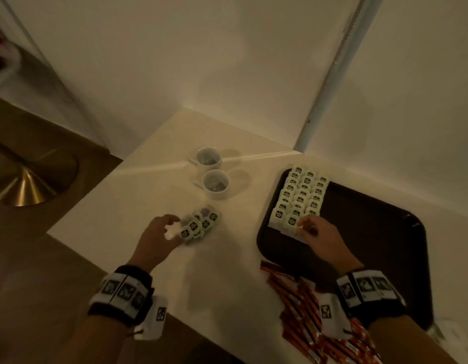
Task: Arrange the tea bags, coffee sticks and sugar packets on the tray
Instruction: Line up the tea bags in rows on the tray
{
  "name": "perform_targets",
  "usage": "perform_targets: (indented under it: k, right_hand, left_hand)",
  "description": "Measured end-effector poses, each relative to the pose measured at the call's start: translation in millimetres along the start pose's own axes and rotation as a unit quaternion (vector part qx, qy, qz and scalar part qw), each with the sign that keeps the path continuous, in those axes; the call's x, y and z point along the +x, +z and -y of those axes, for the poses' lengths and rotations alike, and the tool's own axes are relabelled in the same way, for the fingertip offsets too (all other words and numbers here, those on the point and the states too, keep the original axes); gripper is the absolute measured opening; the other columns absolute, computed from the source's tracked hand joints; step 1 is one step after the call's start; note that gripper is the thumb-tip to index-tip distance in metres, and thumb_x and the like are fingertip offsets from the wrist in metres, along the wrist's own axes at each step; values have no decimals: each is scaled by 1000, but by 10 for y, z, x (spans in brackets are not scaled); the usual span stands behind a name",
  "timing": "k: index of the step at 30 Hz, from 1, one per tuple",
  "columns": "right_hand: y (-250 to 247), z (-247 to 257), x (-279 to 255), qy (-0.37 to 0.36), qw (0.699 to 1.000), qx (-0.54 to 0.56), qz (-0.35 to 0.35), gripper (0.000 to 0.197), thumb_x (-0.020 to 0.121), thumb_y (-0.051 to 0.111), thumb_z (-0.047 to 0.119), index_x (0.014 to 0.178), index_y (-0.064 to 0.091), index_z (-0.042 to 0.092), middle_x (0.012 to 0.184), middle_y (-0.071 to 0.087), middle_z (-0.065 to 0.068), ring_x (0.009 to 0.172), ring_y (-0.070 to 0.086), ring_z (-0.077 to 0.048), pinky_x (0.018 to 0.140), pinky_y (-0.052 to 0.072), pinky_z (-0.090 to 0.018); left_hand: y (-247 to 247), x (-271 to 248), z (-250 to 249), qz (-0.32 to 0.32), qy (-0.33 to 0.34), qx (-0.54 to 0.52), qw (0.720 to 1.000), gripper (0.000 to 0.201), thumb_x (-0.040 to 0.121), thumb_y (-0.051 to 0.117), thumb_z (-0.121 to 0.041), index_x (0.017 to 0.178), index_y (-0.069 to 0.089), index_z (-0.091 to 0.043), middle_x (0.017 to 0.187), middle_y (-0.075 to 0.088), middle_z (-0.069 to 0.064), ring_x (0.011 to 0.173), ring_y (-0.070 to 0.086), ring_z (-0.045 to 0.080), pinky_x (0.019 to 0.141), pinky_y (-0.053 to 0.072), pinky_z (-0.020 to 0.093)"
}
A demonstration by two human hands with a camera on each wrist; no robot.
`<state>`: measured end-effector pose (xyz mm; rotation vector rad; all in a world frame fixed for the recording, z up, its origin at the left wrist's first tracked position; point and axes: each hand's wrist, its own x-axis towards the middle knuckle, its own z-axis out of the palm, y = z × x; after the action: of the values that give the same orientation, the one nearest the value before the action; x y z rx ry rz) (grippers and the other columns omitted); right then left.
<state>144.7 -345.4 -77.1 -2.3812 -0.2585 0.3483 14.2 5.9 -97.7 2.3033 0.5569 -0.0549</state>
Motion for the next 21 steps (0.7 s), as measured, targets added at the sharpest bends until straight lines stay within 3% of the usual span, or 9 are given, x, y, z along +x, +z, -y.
perform_targets:
  k: [3,7,14,19,21]
  right_hand:
    - [103,51,-328,-28,997,-3,66,8,89,62,13,95,64,16,92,61,11,87,56,-1,72,39,-4]
    - [226,-14,-605,2,993,4,119,11,88,63,16,96,64,23,97,62,11,89,57,2,71,41,-5]
    - [194,-65,-746,33,992,8,120,10,89,61,18,95,64,26,95,62,13,89,57,2,70,39,-7]
    - [145,-39,-768,37,993,9,114,11,91,59,17,97,64,24,96,62,11,89,58,-1,70,40,-10]
    - [131,-28,-773,43,992,6,118,11,91,58,17,98,64,24,96,61,11,89,57,-1,70,40,-10]
  left_hand:
    - [88,208,42,70,-30,99,992,66,69,84,-33,123,52,-15,117,51,10,108,51,30,89,43,39]
    - [244,285,26,82,-51,162,982,71,66,82,-46,119,48,-14,116,48,7,109,48,29,88,44,41]
    - [342,307,20,54,-53,90,993,54,74,79,-30,109,45,-9,108,59,10,98,57,31,76,48,40]
    - [239,319,32,82,-60,130,986,49,81,73,-23,121,55,-3,120,56,15,111,52,31,91,39,34]
    - [193,317,36,88,-65,124,986,41,83,70,-19,119,58,-3,121,58,15,112,53,32,94,41,36]
